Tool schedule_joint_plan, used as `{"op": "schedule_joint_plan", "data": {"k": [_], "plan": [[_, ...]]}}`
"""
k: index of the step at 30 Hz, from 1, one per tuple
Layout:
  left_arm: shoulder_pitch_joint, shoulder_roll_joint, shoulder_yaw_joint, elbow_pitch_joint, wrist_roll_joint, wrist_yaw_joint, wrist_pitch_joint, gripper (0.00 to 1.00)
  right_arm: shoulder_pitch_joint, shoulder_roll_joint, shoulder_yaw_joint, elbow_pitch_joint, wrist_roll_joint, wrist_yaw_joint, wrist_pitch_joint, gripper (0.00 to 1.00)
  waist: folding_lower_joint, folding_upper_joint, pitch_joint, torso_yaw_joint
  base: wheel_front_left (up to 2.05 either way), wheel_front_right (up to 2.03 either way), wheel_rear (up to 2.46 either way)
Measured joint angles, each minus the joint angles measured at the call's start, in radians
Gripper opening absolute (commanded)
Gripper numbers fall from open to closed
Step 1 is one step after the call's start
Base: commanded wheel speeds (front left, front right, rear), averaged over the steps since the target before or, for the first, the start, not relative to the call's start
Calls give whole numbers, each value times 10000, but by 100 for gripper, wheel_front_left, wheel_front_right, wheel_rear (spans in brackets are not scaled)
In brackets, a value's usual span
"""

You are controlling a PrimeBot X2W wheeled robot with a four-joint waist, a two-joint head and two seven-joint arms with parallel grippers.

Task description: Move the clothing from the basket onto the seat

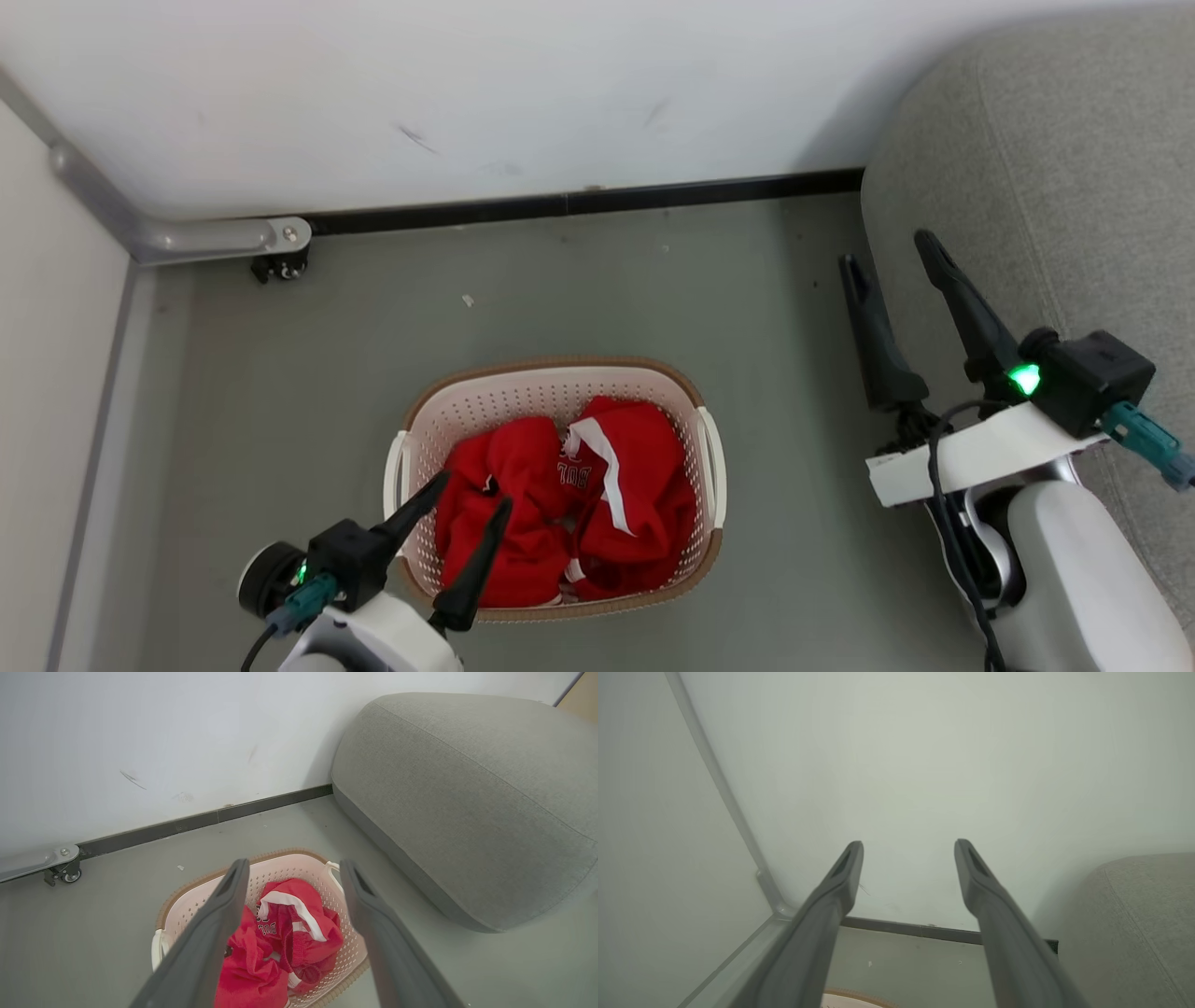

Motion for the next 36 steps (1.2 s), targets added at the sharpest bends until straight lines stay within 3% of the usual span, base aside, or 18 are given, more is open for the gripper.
{"op": "schedule_joint_plan", "data": {"k": [19, 36], "plan": [[-2340, 399, -995, 1526, 209, 0, 1080, 100, -1535, -77, 412, -685, 215, 0, -15, 100, -1, 0, 1900, -331, 0, 0, 0], [-4249, 738, -2506, 2236, 1724, -2, 1795, 100, -2412, -107, 464, -965, 594, 0, -44, 100, -1, 0, 3355, -675, 0, 0, 0]]}}
